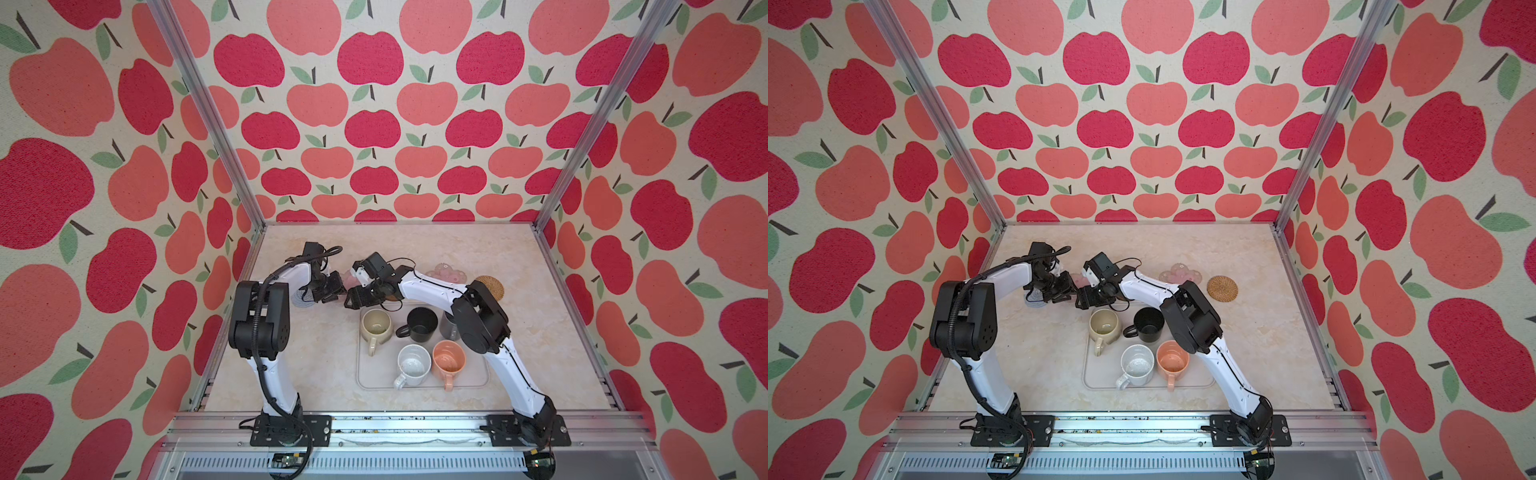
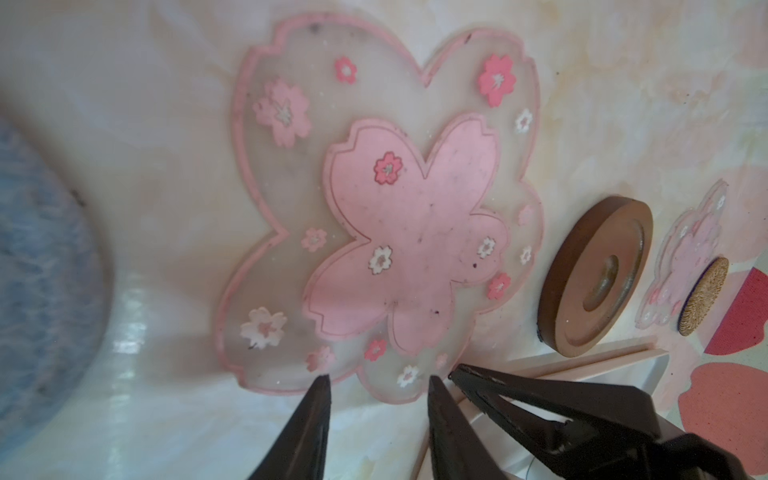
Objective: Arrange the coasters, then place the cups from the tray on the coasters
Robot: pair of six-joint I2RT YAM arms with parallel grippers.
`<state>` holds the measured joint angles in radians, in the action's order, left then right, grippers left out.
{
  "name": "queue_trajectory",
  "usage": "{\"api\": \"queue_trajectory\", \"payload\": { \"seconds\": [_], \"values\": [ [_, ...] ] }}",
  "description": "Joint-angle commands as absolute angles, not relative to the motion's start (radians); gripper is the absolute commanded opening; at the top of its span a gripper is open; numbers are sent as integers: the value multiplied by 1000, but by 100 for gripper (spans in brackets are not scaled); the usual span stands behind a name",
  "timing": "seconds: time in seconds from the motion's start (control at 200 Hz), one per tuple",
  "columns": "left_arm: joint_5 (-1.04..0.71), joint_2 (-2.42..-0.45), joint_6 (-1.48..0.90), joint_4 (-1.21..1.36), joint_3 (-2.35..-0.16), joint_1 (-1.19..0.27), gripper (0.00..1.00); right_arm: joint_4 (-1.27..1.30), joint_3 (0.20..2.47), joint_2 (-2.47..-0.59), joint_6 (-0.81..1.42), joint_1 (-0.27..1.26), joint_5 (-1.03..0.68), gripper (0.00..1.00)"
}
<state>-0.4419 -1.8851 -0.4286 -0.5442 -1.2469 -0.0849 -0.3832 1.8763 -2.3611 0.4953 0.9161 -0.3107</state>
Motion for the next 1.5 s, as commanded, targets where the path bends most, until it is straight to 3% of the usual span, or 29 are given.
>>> {"api": "queue_trajectory", "payload": {
  "seconds": [0.0,0.565,1.491],
  "values": [
    [-442,-1856,-431,-572,-1306,-73,41,-437,1841,-2302,479,907,-281,72],
    [-410,-2060,-397,-628,-1525,-7,41,-425,1952,-2375,518,850,-267,72],
    [-446,-1991,-434,-553,-1317,6,41,-476,2003,-2450,593,838,-279,71]
  ]
}}
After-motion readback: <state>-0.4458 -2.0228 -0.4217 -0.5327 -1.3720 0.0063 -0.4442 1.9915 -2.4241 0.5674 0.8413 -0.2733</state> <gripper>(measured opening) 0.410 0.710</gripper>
